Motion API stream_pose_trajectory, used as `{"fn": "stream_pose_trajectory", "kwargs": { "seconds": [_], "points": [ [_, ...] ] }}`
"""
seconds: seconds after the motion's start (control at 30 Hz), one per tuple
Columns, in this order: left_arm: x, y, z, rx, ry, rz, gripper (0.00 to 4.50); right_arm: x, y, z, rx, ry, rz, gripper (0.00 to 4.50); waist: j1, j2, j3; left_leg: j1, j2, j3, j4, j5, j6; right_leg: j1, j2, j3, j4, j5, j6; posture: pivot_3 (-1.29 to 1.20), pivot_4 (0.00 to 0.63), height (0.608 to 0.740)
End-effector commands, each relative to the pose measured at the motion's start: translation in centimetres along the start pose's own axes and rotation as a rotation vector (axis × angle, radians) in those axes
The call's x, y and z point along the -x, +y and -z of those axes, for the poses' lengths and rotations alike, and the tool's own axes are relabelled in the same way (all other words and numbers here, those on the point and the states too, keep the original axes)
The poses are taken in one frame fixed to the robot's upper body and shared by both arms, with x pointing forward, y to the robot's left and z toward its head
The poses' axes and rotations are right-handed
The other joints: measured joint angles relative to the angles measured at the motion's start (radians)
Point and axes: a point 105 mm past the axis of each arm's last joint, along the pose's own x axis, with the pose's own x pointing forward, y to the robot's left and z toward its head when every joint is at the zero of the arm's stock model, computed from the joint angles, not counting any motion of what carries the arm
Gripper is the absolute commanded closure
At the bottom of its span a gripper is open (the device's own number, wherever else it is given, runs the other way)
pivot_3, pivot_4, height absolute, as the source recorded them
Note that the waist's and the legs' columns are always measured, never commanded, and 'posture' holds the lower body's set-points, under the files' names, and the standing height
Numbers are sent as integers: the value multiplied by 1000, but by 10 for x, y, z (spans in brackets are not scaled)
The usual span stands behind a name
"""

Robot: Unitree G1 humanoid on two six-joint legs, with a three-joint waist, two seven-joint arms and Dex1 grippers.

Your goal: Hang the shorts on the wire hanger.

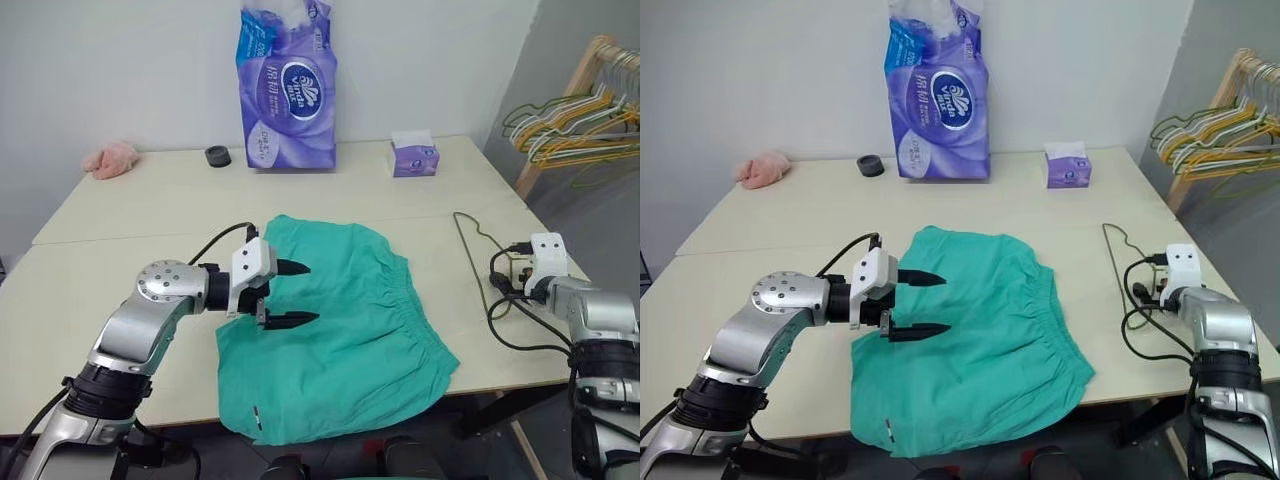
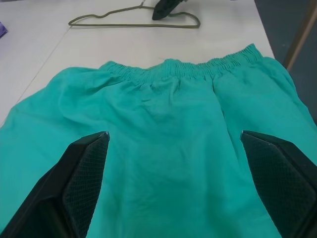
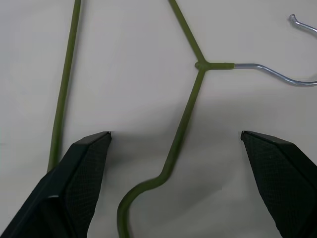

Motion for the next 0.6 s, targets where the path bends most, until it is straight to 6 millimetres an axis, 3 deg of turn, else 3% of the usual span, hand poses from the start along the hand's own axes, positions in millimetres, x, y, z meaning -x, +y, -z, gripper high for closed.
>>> {"fn": "stream_pose_trajectory", "kwargs": {
  "seconds": [0.03,0.2,0.43,0.6],
  "points": [
    [1,2,-7,-40,-16,-5,0,-7,-3,22,-27,113,-28,399,-1,-2,-2,0,0,0,0,0,0,0,0,0,0,0,0,-154,23,740],
    [3,3,-5,-38,-15,-22,0,-14,-9,41,-36,197,-5,1944,0,-10,-10,0,0,-3,0,0,0,2,0,-2,-1,0,0,-143,21,740],
    [6,8,-2,-34,-12,-71,0,-18,-8,35,-4,142,38,4333,6,-17,-20,1,1,-3,0,0,0,4,1,-3,-3,0,0,-140,20,740],
    [12,34,3,-26,-2,-218,0,-12,-3,8,18,25,14,4449,10,-17,-22,3,1,-4,0,0,0,7,1,-3,-4,0,0,-139,17,740]
  ]
}}
